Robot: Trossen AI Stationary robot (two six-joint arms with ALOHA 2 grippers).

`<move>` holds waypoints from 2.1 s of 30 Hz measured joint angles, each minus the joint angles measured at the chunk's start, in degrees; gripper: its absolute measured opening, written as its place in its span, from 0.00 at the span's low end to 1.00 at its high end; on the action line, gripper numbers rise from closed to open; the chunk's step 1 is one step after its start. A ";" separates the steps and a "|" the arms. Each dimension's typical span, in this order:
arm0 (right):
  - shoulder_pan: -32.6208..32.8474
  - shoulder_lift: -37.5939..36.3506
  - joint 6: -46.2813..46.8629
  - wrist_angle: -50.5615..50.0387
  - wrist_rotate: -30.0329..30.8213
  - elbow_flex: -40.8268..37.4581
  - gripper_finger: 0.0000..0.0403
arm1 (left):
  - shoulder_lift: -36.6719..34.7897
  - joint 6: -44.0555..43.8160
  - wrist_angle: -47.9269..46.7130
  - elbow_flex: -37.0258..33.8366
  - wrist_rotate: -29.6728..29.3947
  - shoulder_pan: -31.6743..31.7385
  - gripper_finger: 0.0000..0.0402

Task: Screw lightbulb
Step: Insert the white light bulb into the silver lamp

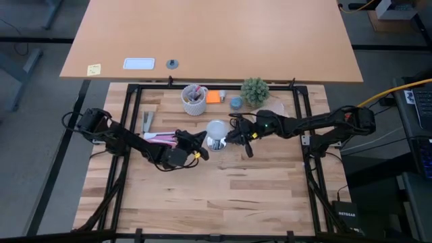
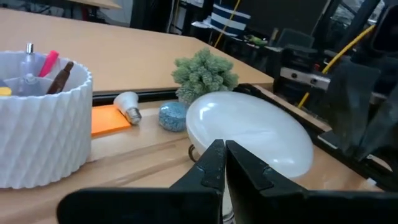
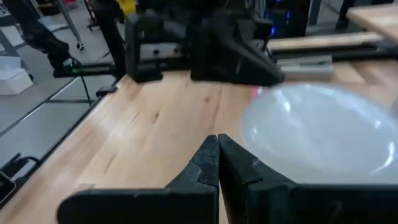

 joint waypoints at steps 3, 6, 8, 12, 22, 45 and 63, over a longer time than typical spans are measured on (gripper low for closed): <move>0.05 -0.57 0.00 1.39 0.31 0.00 0.01 | -0.19 2.25 1.81 0.00 -0.51 -0.97 0.01; 0.01 -2.26 0.00 1.36 0.48 0.00 0.01 | -0.44 5.69 4.57 0.00 -1.58 -2.33 0.01; 0.02 -4.02 -0.60 1.35 2.04 0.00 0.01 | -0.49 8.05 6.69 0.01 -2.02 -3.25 0.01; 0.01 -7.51 -5.13 0.30 7.80 0.00 0.01 | -0.54 9.50 9.10 0.02 -1.36 -4.96 0.01; -2.97 -6.92 -11.87 -3.12 18.12 0.07 0.01 | 0.68 4.48 8.43 0.46 7.10 -4.88 0.01; -5.26 -0.55 -7.41 -3.65 9.31 0.04 0.01 | 4.40 6.06 8.01 2.69 3.72 -1.96 0.01; -5.26 -0.55 -7.07 -3.88 10.87 0.04 0.01 | 4.40 7.42 7.70 2.69 3.88 -4.71 0.01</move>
